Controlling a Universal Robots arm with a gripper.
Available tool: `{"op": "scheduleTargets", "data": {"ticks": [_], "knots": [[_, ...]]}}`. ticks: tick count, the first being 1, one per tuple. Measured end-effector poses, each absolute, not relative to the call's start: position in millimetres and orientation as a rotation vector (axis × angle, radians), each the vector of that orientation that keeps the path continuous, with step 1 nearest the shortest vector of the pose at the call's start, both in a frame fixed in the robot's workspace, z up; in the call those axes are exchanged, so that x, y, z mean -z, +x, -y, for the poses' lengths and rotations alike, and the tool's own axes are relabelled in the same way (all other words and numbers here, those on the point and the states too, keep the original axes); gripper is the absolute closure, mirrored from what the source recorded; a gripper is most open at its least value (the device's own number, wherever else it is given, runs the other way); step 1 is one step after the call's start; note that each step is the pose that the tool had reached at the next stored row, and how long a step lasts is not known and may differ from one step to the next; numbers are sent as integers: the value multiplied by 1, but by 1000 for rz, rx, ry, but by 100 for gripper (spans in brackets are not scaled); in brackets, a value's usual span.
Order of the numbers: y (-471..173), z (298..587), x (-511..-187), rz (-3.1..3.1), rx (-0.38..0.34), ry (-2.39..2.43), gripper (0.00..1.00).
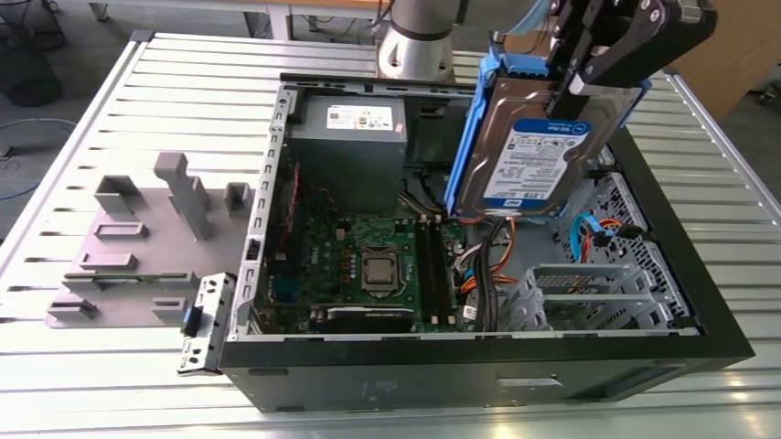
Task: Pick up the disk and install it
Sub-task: 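Pick up the disk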
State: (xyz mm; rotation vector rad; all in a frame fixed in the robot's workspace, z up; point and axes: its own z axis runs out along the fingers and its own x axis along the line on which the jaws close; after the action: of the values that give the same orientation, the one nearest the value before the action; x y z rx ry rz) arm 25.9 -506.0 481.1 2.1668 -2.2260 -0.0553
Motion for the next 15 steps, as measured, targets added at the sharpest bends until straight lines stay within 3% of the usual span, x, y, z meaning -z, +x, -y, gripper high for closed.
{"op": "scheduleTargets", "data": {"ticks": [15], "knots": [[26, 533, -479, 2226, 55, 2167, 65]]}}
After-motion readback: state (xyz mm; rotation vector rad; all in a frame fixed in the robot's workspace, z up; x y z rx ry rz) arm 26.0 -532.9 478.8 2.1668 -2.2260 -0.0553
